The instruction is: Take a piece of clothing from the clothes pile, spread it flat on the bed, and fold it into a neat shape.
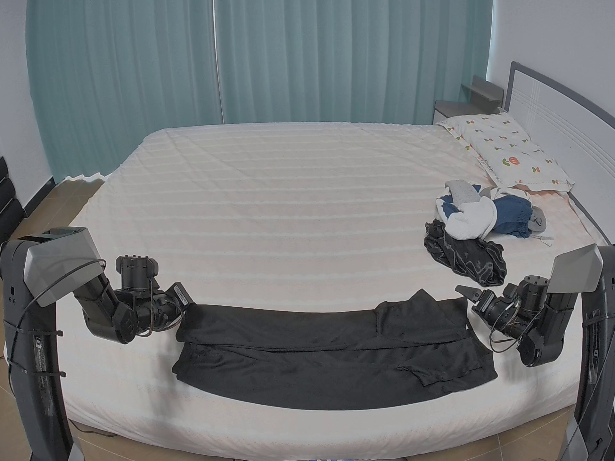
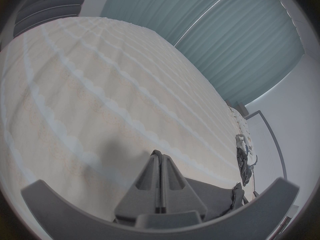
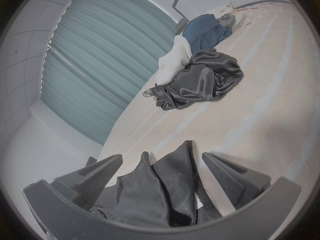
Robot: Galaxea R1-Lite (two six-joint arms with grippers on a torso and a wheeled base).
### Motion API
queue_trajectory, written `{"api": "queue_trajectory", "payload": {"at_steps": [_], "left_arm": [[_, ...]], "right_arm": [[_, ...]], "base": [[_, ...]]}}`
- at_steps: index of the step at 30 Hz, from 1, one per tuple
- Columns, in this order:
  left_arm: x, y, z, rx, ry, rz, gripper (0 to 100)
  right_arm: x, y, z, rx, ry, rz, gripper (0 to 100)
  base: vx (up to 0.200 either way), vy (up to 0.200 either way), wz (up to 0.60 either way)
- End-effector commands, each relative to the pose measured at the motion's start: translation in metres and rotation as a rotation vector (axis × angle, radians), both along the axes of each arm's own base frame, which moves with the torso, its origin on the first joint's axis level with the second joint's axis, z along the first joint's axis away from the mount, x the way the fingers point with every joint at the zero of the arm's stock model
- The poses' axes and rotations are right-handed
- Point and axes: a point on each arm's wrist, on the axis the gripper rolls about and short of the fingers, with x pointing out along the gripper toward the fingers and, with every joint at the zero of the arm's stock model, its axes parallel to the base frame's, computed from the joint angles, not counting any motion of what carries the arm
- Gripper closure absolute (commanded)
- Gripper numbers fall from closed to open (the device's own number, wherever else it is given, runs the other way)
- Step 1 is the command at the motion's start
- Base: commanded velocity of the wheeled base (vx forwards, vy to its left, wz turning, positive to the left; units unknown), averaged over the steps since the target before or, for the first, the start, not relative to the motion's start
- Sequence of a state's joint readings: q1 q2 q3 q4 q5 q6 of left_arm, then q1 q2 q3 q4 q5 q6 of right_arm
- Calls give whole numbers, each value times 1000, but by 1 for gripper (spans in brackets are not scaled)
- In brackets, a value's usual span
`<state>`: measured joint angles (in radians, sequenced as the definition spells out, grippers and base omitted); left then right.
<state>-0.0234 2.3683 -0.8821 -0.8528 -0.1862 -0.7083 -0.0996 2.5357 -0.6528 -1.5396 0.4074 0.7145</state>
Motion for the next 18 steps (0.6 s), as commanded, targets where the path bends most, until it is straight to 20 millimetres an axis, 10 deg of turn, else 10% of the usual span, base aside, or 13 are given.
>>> {"api": "queue_trajectory", "payload": {"at_steps": [1,5,6,18], "left_arm": [[2,0,-1,0,-3,1,100],[1,0,-2,1,1,0,100],[1,0,-2,1,1,0,0],[-22,5,23,-33,13,21,0]], "right_arm": [[0,0,-1,1,2,0,0],[0,0,0,1,0,0,0],[-1,0,1,1,-2,-2,0],[-32,3,46,-6,-35,-7,0]], "base": [[0,0,0],[0,0,0],[0,0,0],[0,0,0]]}}
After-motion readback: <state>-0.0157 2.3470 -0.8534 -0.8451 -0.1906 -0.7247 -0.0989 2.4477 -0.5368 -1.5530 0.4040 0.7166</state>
